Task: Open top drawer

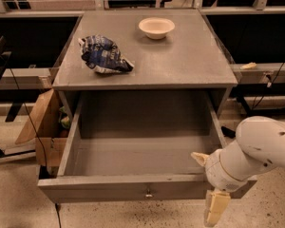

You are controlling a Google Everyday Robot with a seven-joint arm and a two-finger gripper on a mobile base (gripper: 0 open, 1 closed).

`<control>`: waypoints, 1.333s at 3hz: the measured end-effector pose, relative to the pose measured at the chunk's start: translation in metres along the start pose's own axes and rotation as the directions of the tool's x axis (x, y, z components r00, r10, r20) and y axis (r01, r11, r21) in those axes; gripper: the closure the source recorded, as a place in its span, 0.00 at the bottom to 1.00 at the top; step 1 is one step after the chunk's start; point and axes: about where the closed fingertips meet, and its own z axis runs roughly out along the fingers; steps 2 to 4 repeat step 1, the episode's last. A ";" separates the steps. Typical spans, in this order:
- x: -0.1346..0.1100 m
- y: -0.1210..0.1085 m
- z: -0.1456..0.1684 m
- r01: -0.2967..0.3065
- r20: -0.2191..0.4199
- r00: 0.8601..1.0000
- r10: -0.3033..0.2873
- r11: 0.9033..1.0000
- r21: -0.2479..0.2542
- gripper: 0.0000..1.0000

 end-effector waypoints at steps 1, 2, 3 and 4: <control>0.000 0.000 0.000 0.000 0.000 1.000 0.000 1.000 0.000 0.00; 0.000 0.000 0.000 0.000 0.000 1.000 0.000 1.000 0.000 0.00; 0.000 0.000 0.000 0.000 0.000 1.000 0.000 1.000 0.000 0.00; 0.000 0.000 0.000 0.000 0.000 1.000 0.000 1.000 0.000 0.00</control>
Offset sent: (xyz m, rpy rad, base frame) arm 0.0000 0.0000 0.0000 0.0000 0.0000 0.0000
